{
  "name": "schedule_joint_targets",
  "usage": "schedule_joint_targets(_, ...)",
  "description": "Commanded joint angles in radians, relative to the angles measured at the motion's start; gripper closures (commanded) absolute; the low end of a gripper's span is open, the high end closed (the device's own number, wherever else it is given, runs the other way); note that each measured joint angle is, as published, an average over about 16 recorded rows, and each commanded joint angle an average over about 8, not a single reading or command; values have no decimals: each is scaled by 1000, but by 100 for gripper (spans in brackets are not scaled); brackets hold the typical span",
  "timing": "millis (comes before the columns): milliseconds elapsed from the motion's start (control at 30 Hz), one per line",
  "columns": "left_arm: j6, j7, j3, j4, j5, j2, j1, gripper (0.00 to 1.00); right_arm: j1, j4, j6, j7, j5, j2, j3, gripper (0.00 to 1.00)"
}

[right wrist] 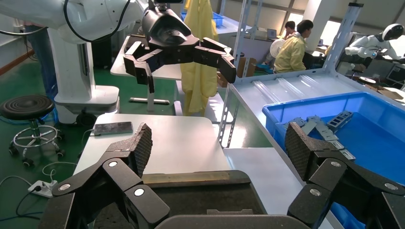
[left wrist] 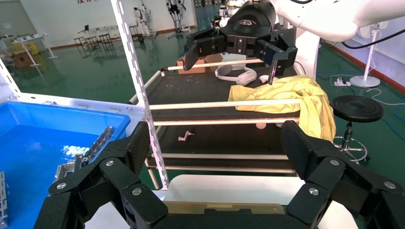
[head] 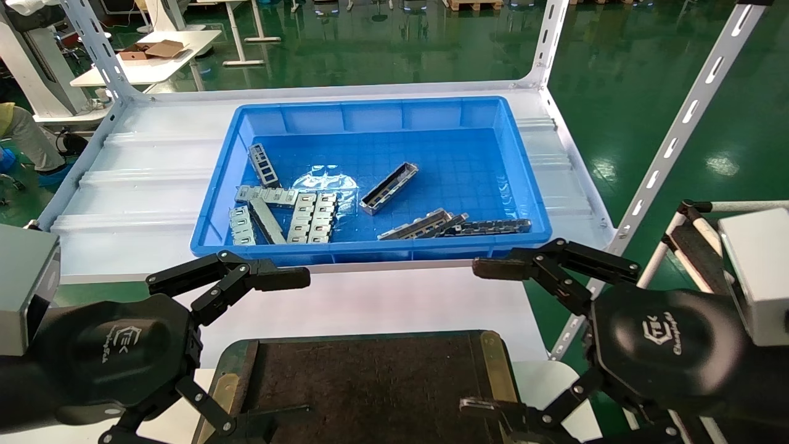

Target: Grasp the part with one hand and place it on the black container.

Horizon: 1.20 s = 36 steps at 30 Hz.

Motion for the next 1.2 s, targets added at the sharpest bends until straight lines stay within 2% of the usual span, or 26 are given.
schedule_joint_targets(33, 0, 0, 0, 0, 0, 0, 0, 0, 0, 0, 0, 0, 0, 0, 0, 0)
schedule_joint_targets(967, -11, 3, 0, 1, 3, 7, -4, 0, 0, -1, 0, 0, 0, 0, 0, 0)
schedule_joint_targets(1200, -57, 7, 12, 7, 50, 33, -30, 0, 1, -1, 0, -1, 0, 0, -1, 0)
